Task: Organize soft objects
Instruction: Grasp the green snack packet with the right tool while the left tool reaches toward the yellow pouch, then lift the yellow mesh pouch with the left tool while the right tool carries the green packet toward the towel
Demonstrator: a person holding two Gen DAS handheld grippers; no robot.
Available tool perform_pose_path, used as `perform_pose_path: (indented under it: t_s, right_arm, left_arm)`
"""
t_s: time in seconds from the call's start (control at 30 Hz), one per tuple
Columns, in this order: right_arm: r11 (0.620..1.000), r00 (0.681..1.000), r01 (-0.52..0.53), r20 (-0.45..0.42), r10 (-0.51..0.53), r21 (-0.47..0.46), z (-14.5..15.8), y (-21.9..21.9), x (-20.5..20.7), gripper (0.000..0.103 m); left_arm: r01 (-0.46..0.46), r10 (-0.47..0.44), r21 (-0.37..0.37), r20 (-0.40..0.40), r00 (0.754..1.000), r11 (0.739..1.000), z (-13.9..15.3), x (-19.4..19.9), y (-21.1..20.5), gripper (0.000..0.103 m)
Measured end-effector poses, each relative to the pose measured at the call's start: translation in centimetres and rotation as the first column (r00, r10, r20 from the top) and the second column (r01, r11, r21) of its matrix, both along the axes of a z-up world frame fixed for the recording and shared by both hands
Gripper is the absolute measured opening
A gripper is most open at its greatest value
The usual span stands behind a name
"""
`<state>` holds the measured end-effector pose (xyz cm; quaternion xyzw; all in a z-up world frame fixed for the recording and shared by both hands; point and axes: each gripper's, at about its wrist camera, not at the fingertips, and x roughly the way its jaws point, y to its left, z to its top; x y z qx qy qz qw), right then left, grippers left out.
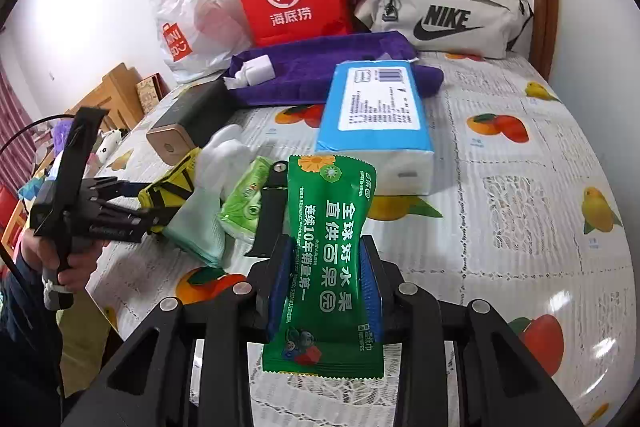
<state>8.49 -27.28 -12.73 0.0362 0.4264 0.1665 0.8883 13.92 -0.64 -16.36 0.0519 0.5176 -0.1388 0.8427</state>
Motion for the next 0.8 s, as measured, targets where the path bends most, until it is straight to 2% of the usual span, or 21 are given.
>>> perform_pose_path:
  t_s: [0.17,0.27,0.37,0.43,0.53,0.8]
  right_arm:
    - [1.0,1.0,0.018,-0.024,-0.018,0.013,-0.9,-0.3,0.3,0.033]
    - [0.999,0.998,0.032,-0.044,-0.032,0.005,-1.7,-0.4,0.3,0.033]
    - [0.999,0.998,0.038,-0.047,-0.038,-0.003,-1.9,-0.3,0.0,0.033]
    - [0.999,0.998,0.037,-0.048,-0.037,-0.005,-2.0,-0.4,0.0,0.033]
    - [0.999,0.998,0.047,-0.052,-0.047,-0.015,-2.2,-0.4,0.0,0.033]
    - [0.997,0.993,0.078,-0.092,-0.079,-0.021,-2.9,-0.5,0.3,0.033]
  left_arm:
    - [-0.015,0.015,0.0,0.019,1.0,1.0,-0.1,0.3,-0.2,0.088]
    - [-0.04,0.039,0.012,0.048,0.998,0.999,0.0,0.3,0.1,0.072]
    - [-0.077,0.079,-0.091,0.022,0.997,0.993,0.6,0.0,1.8,0.061]
    - [-0.089,0.092,-0.12,0.015,0.996,0.989,0.9,-0.4,2.5,0.06]
    - [-0.121,0.125,-0.105,0.032,0.992,0.987,1.2,-1.5,3.4,0.059]
    - [-0.187,0.198,-0.173,0.047,0.979,0.967,2.3,-3.4,5.8,0.058]
